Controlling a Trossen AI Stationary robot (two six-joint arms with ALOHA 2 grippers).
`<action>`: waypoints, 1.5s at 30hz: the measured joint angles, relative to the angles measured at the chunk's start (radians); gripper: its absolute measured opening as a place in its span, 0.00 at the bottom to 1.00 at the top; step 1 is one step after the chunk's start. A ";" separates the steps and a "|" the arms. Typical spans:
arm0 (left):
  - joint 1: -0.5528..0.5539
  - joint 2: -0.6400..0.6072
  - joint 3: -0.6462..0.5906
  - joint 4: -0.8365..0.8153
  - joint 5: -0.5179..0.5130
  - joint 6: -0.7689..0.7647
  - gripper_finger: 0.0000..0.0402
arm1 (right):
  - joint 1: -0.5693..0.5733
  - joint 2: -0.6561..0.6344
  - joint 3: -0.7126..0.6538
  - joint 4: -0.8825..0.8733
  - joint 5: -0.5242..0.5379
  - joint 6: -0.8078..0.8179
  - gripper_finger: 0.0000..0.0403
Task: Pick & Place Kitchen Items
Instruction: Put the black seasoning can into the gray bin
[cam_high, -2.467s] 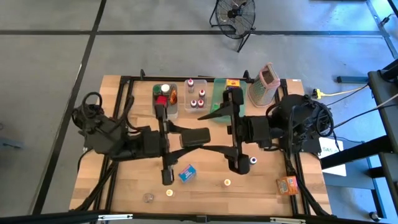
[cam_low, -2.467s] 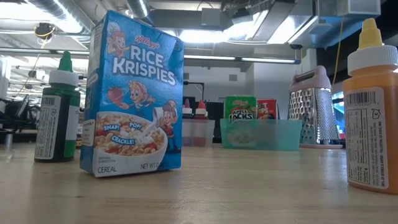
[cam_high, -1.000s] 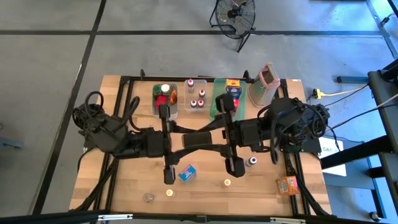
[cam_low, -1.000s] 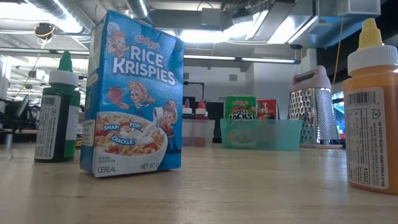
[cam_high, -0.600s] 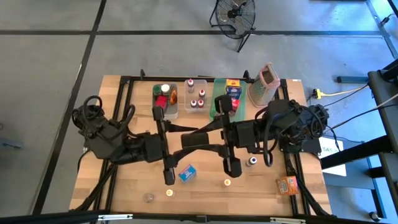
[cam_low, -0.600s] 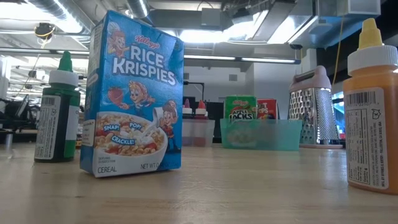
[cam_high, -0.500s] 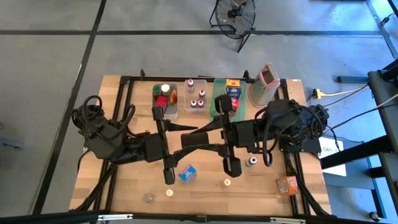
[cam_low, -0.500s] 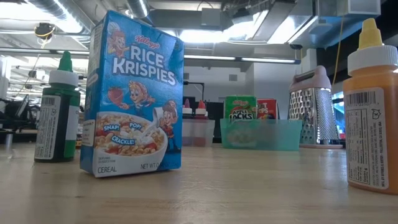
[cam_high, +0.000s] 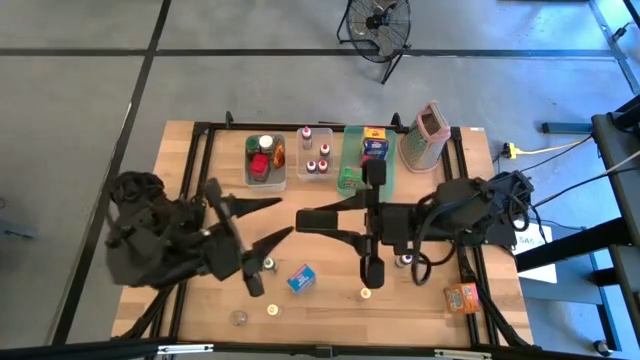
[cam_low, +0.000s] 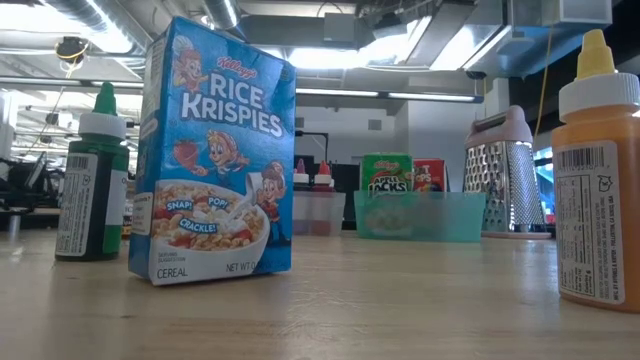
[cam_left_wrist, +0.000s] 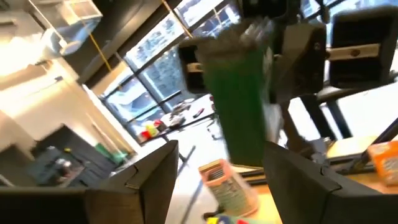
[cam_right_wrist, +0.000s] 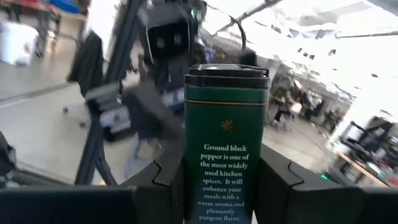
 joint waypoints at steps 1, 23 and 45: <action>-0.016 -0.003 0.000 0.011 -0.023 0.021 0.56 | 0.003 0.000 0.000 -0.020 0.020 0.001 0.32; -0.130 -0.023 0.000 0.154 -0.085 -0.053 0.54 | -0.034 0.000 0.000 -0.376 -0.053 0.386 0.32; 0.229 -0.102 0.000 -0.460 0.798 -0.712 0.54 | -0.032 0.005 0.001 -0.442 -0.122 0.482 0.32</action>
